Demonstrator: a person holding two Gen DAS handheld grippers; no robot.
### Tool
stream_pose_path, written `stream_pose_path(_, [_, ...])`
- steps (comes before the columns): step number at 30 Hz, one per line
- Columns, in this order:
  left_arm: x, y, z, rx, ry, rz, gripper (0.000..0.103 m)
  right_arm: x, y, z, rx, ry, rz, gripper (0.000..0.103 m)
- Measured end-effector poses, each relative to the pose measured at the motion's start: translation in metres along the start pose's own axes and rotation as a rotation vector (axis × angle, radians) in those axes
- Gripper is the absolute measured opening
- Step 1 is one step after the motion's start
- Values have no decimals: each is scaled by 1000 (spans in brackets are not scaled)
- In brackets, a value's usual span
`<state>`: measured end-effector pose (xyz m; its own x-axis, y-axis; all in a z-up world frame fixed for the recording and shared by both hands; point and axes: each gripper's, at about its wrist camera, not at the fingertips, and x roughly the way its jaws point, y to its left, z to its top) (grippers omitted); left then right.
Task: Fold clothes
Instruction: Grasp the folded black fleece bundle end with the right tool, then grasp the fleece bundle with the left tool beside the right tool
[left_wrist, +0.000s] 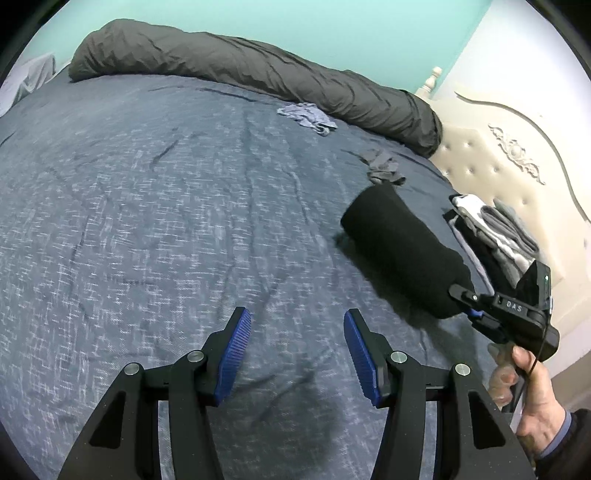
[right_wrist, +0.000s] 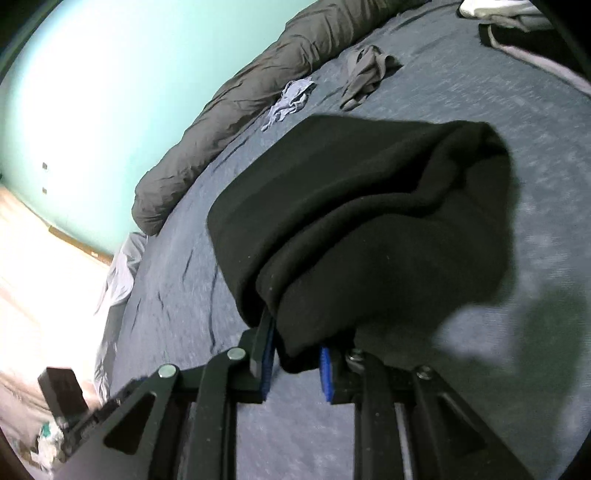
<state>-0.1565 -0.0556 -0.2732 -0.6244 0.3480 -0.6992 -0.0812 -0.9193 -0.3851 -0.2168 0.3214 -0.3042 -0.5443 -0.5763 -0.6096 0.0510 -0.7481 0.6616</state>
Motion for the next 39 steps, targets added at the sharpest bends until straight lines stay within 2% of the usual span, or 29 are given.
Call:
stream_pose_path(12, [4, -52, -9, 3, 33, -80, 57, -58, -42, -2, -79, 82, -24, 17])
stream_pose_path(14, [12, -63, -8, 12, 52, -91, 57, -66, -48, -1, -92, 96, -29, 17])
stream_pose_path(17, [29, -77, -5, 10, 100, -115, 66, -78, -58, 0, -111, 118, -37, 17])
stream_pose_path(19, [41, -86, -2, 0, 133, -137, 66, -83, -67, 0, -120, 146, -44, 17])
stream_pose_path(23, [66, -104, 5, 26, 194, -131, 66, -87, -86, 1, -99, 181, -54, 17])
stream_pose_path(27, [90, -121, 12, 46, 247, -132, 66, -90, -85, 0, -104, 208, -58, 19])
stream_pose_path(31, [104, -130, 22, 39, 268, -136, 66, -103, -82, 2, -68, 210, -76, 28])
stream_pose_path(33, [110, -134, 26, 40, 279, -136, 69, -114, -86, 8, -23, 170, -57, 42])
stream_pose_path(34, [115, -136, 27, 41, 288, -129, 70, -120, -89, 11, 4, 149, -45, 58])
stream_pose_path(35, [120, -137, 28, 43, 296, -121, 70, -125, -91, 14, 30, 127, -33, 69])
stream_pose_path(39, [139, -140, 29, 21, 338, -121, 70, -117, -95, 22, 90, 130, -11, 70])
